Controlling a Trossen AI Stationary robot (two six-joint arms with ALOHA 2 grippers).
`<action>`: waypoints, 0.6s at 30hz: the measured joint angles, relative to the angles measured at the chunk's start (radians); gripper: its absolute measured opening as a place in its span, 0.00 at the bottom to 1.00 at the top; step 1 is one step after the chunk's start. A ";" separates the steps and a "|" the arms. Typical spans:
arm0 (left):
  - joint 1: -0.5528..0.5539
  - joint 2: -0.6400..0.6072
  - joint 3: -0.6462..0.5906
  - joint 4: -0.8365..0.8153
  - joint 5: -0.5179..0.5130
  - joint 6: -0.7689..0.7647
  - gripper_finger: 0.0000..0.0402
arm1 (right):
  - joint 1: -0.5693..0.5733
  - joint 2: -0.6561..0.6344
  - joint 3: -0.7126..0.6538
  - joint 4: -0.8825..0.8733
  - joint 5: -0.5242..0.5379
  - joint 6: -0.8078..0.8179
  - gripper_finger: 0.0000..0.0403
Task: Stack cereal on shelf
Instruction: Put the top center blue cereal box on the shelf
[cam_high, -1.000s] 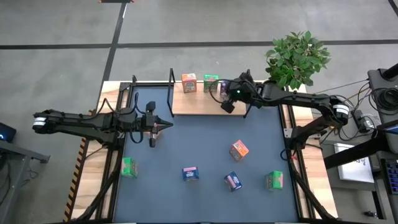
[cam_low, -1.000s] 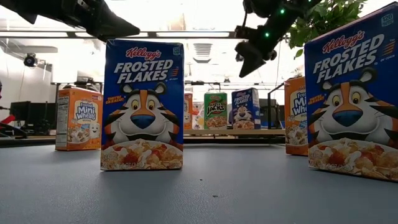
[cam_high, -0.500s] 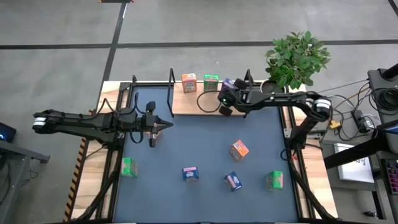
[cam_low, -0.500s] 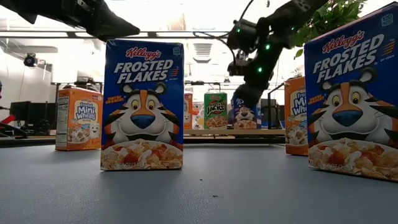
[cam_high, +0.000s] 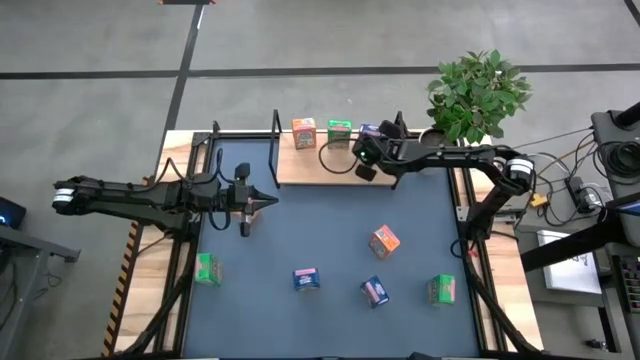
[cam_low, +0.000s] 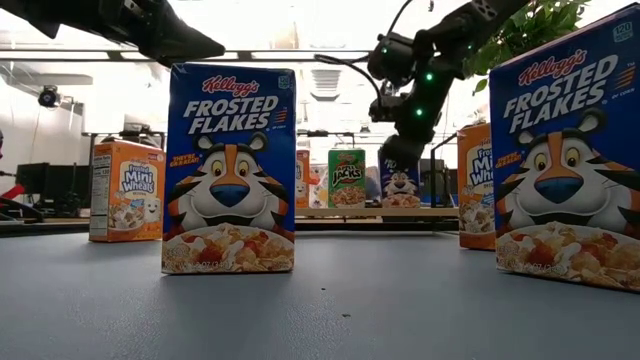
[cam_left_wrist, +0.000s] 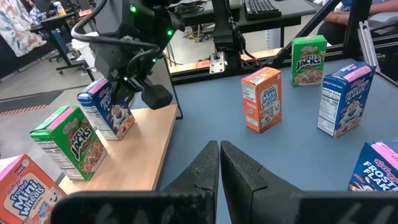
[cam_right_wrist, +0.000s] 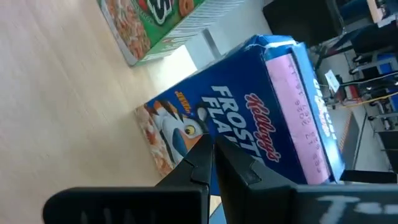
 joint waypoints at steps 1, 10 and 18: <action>0.000 0.000 0.000 0.000 0.000 0.000 0.00 | -0.001 -0.002 0.000 0.000 -0.011 0.002 0.02; 0.000 0.000 0.000 -0.001 0.000 0.000 0.00 | -0.034 0.028 0.000 0.011 -0.119 0.037 0.02; 0.000 0.000 0.000 -0.002 0.000 0.000 0.00 | -0.083 0.053 0.000 0.039 -0.119 0.021 0.02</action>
